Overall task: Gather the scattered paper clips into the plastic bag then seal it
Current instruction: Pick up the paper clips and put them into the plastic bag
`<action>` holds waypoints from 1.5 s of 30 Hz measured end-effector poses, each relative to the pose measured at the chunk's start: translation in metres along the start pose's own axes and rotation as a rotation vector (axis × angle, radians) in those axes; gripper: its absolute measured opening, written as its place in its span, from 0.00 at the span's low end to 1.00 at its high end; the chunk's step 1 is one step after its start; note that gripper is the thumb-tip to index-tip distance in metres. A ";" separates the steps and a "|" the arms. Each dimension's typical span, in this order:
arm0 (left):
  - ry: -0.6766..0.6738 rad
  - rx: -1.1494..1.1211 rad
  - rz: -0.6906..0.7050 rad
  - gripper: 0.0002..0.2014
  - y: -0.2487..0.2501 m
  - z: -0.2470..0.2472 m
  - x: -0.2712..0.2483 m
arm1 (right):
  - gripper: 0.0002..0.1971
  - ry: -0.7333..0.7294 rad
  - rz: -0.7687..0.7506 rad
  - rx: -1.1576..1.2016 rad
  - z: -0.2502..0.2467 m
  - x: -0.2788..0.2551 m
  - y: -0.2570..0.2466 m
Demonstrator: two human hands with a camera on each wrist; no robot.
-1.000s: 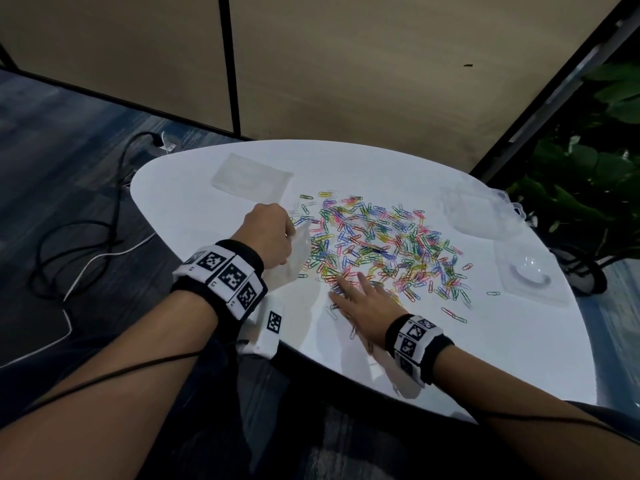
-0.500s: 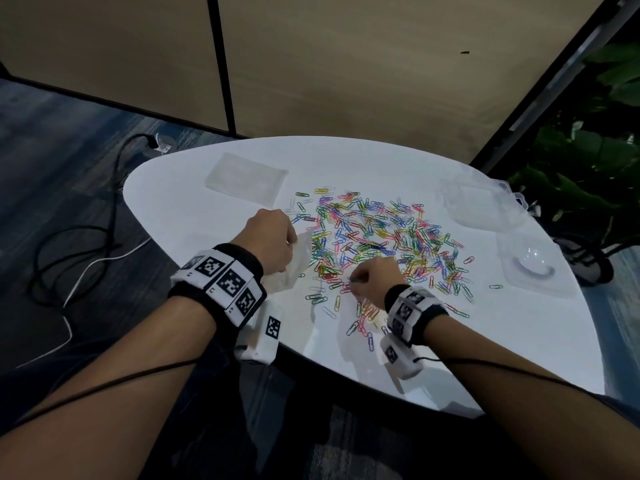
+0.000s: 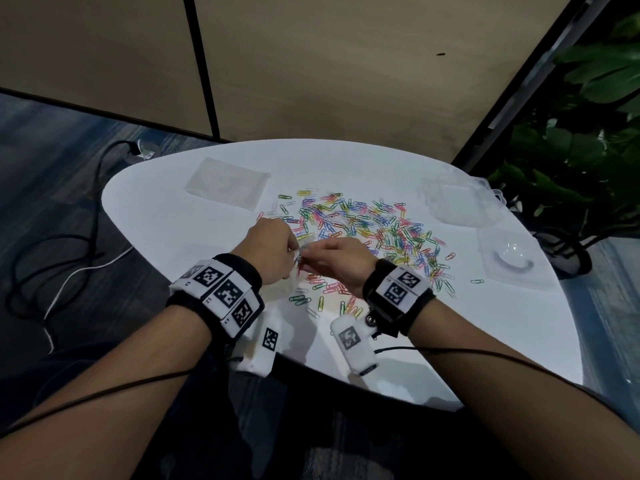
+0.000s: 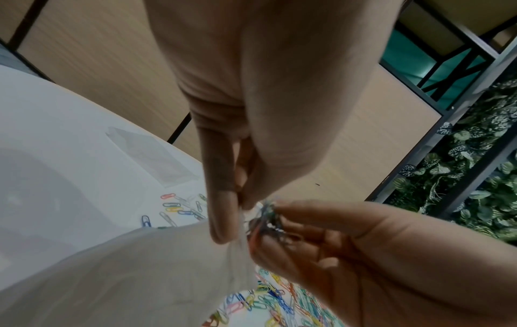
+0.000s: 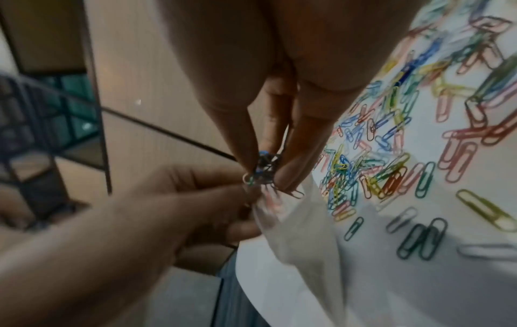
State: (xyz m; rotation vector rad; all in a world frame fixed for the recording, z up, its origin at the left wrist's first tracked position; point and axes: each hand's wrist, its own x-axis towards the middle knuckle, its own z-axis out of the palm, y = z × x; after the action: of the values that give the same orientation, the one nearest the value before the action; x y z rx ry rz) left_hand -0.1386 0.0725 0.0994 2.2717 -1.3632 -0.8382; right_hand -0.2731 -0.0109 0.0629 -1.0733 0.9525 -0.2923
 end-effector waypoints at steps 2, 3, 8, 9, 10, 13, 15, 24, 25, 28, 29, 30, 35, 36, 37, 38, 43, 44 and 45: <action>0.003 -0.015 0.008 0.11 0.000 0.001 -0.001 | 0.05 0.056 0.012 -0.077 0.008 0.004 0.008; 0.004 -0.022 0.014 0.10 0.000 0.002 -0.002 | 0.07 0.093 0.022 -0.103 0.011 0.006 0.011; 0.041 0.031 0.058 0.11 -0.002 0.003 -0.001 | 0.11 0.131 -0.152 -0.733 0.018 0.012 0.020; 0.042 0.024 0.058 0.11 -0.002 0.003 -0.001 | 0.12 0.141 -0.192 -0.804 0.019 0.009 0.018; 0.041 0.009 0.053 0.12 -0.004 0.002 -0.001 | 0.12 0.147 -0.238 -0.841 0.018 0.008 0.017; 0.057 -0.037 0.040 0.13 -0.006 -0.001 -0.003 | 0.10 0.150 -0.348 -0.834 0.014 -0.004 0.009; 0.071 -0.045 0.030 0.14 -0.008 -0.003 -0.004 | 0.08 0.176 -0.382 -0.732 0.006 -0.015 0.007; 0.098 -0.055 -0.008 0.14 -0.016 -0.018 -0.006 | 0.54 0.102 0.193 -1.195 -0.059 -0.039 0.084; 0.101 -0.054 -0.009 0.14 -0.016 -0.018 -0.007 | 0.52 0.133 0.164 -1.184 -0.057 -0.037 0.094; 0.105 -0.059 -0.016 0.14 -0.019 -0.019 -0.009 | 0.44 0.255 0.063 -1.008 -0.047 -0.022 0.113; 0.108 -0.067 -0.023 0.13 -0.021 -0.020 -0.009 | 0.42 0.271 0.036 -0.951 -0.043 -0.016 0.114; 0.114 -0.078 -0.031 0.12 -0.023 -0.021 -0.010 | 0.39 0.272 -0.001 -0.909 -0.041 -0.008 0.114; 0.137 -0.075 -0.034 0.14 -0.033 -0.030 -0.007 | 0.35 0.297 -0.146 -0.937 -0.023 0.026 0.097; 0.138 -0.073 -0.031 0.14 -0.034 -0.032 -0.007 | 0.37 0.293 -0.181 -1.026 -0.022 0.032 0.093; 0.137 -0.076 -0.030 0.14 -0.035 -0.033 -0.006 | 0.37 0.271 -0.211 -1.152 -0.020 0.037 0.090; 0.137 -0.080 -0.027 0.14 -0.035 -0.033 -0.006 | 0.37 0.238 -0.239 -1.293 -0.019 0.041 0.089; 0.129 -0.056 -0.013 0.14 -0.035 -0.030 -0.004 | 0.26 0.146 -0.374 -1.659 -0.016 0.055 0.097; 0.125 -0.052 -0.014 0.14 -0.035 -0.029 -0.003 | 0.22 0.147 -0.402 -1.658 -0.017 0.056 0.097; 0.120 -0.053 -0.016 0.14 -0.034 -0.028 -0.002 | 0.18 0.146 -0.416 -1.666 -0.019 0.056 0.095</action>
State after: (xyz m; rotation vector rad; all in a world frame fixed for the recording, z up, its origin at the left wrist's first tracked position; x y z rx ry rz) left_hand -0.0984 0.0907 0.1016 2.2564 -1.2565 -0.7216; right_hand -0.2767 -0.0120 -0.0491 -2.8112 1.0184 0.1931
